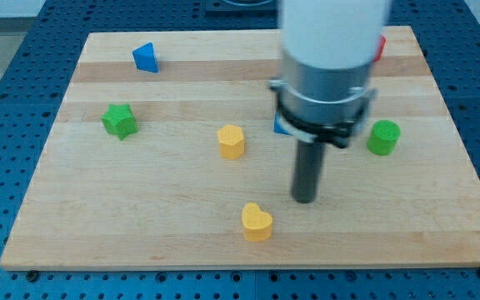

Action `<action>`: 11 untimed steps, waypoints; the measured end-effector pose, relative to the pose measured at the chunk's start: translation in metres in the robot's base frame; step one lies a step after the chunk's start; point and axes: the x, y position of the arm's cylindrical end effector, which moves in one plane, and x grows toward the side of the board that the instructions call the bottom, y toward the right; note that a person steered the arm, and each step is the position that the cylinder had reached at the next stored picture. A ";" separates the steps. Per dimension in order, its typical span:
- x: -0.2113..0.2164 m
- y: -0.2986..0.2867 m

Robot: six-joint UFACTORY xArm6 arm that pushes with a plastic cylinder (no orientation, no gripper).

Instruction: Push the yellow heart close to the bottom left

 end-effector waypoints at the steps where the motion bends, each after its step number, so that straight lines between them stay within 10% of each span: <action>1: 0.012 -0.002; 11: 0.048 -0.235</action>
